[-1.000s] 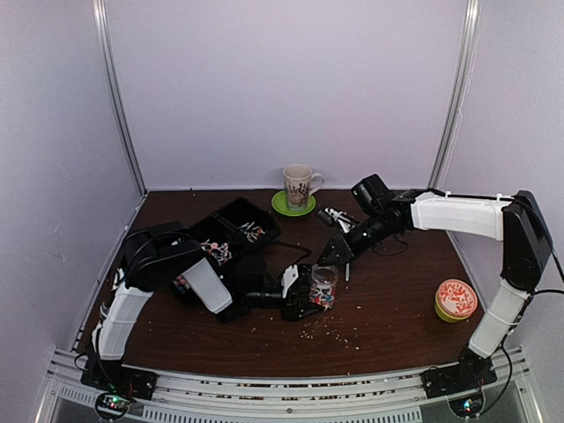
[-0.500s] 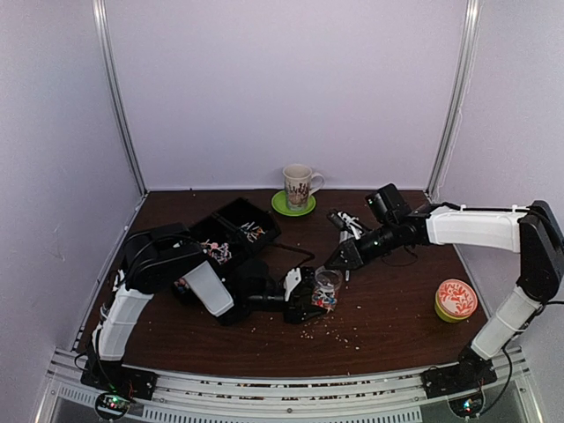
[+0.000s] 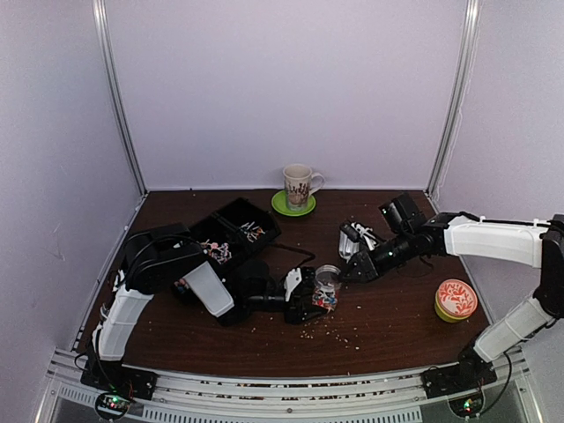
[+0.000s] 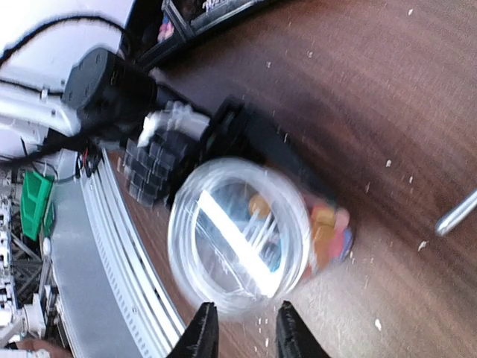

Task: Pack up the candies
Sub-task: Screw the box lid onto the packing bottle.

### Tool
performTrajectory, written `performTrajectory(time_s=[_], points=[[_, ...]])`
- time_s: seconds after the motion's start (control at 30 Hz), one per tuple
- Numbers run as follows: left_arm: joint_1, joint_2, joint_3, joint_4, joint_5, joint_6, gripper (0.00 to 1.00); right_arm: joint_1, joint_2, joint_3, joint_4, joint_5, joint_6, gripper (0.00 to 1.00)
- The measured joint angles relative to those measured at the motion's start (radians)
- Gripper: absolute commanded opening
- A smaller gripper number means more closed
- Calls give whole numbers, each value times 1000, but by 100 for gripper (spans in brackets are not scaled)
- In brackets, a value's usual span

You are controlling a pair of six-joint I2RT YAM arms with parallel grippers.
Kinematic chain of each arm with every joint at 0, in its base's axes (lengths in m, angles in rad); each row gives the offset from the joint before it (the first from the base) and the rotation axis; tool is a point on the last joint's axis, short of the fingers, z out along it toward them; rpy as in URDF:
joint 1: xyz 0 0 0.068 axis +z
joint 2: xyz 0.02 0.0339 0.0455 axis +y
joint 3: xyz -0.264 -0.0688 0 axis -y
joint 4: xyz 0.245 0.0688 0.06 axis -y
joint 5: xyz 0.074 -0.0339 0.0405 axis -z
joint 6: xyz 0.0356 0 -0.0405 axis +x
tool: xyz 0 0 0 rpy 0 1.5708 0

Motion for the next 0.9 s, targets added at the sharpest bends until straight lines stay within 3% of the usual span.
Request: performTrajectory(time_s=[0.13, 0.27, 0.4, 0.67, 0.9], points=[[11, 0, 0, 2, -37, -9, 27, 10, -45, -22, -80, -2, -13, 39], [24, 0, 0, 3, -43, -11, 29, 16, -87, -19, -140, 23, -51, 59], [27, 0, 0, 3, -21, -9, 30, 27, -146, -11, -149, 89, -120, 70], [37, 0, 0, 0, 87, -8, 30, 116, -199, -10, -43, 210, -436, 84], [37, 6, 6, 0, 156, -12, 29, 150, -134, 12, -26, 208, -729, 84]])
